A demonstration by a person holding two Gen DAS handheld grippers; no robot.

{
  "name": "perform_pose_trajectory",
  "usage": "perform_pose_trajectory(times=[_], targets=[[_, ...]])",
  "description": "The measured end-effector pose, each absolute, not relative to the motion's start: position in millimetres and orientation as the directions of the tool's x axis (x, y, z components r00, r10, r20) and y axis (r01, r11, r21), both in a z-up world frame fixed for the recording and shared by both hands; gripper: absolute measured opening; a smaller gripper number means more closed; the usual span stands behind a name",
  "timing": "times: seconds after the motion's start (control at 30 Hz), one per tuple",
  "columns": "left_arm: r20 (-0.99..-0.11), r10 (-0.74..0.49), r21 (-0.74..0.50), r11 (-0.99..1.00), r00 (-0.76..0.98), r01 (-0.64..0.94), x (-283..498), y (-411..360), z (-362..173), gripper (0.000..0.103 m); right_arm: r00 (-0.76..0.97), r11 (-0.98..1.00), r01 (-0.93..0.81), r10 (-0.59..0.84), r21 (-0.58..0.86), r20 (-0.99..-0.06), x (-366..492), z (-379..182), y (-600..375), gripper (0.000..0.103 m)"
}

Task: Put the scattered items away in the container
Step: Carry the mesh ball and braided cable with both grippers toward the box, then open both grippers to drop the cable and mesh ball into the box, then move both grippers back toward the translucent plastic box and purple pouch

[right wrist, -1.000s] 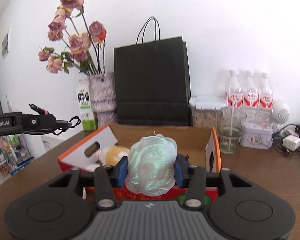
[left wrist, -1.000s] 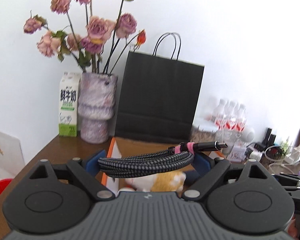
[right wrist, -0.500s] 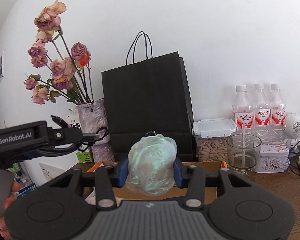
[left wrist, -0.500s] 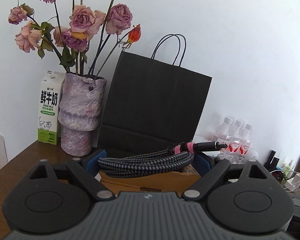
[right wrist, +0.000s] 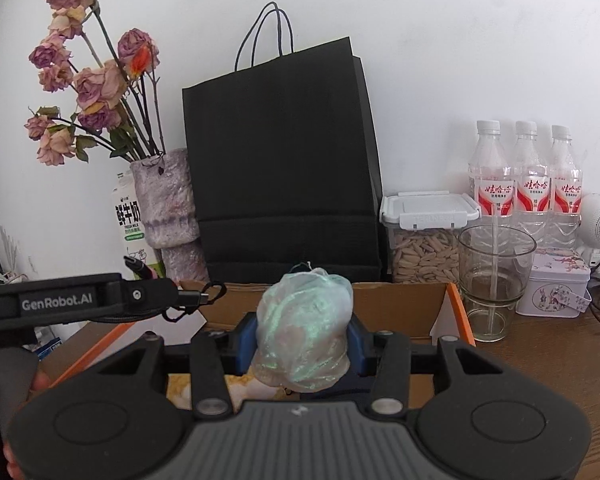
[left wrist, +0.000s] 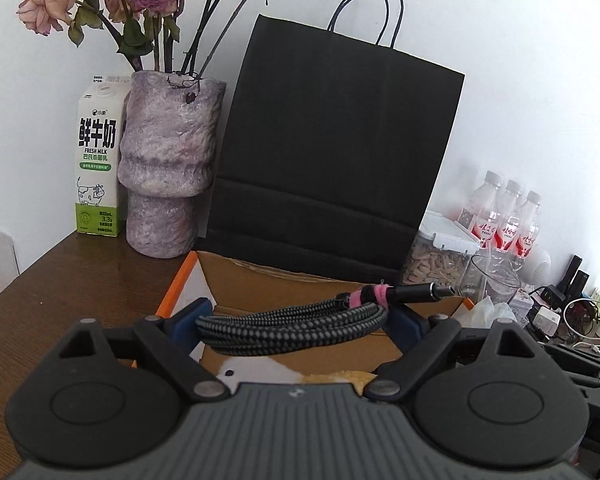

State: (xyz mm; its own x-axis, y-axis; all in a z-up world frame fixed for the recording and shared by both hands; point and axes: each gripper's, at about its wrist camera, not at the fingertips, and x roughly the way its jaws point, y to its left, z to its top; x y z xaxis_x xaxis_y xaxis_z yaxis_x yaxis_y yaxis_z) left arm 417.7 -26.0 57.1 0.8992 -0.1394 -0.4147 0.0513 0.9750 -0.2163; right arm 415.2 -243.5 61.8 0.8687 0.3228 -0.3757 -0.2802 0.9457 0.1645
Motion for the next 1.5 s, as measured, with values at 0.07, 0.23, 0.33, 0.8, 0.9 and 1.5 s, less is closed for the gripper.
perform_pose_trajectory(times=[0.07, 0.23, 0.33, 0.8, 0.9, 1.5], targets=[[-0.416, -0.133, -0.209, 0.977, 0.900, 0.048, 418.3, -26.7, 55.9, 0.092, 0.867, 0.946, -0.279, 0.322, 0.163, -0.380, 415.9, 60.4, -243.0, 0.044], [-0.433, -0.118, -0.193, 0.981, 0.893, 0.036, 422.1, -29.0, 51.0, 0.092, 0.861, 0.950, -0.279, 0.313, 0.141, -0.402, 418.2, 56.3, -239.3, 0.044], [-0.452, -0.111, -0.178, 0.984, 0.885, 0.032, 425.5, -30.3, 47.8, 0.093, 0.859, 0.951, -0.278, 0.309, 0.135, -0.408, 418.2, 56.0, -238.0, 0.046], [-0.442, -0.037, -0.040, 0.999, 0.896, 0.022, 411.5, -48.7, 58.1, 0.103, 0.845, 0.962, -0.254, 0.273, 0.105, -0.460, 413.6, 63.7, -237.3, 0.103], [-0.442, -0.026, -0.040, 0.999, 0.897, 0.009, 411.0, -47.2, 58.9, 0.103, 0.847, 0.961, -0.255, 0.273, 0.102, -0.455, 411.9, 65.3, -236.9, 0.103], [-0.386, -0.032, -0.068, 0.998, 0.922, 0.006, 385.0, -41.9, 74.0, 0.103, 0.868, 0.965, -0.244, 0.262, 0.097, -0.422, 398.4, 79.6, -243.2, 0.103]])
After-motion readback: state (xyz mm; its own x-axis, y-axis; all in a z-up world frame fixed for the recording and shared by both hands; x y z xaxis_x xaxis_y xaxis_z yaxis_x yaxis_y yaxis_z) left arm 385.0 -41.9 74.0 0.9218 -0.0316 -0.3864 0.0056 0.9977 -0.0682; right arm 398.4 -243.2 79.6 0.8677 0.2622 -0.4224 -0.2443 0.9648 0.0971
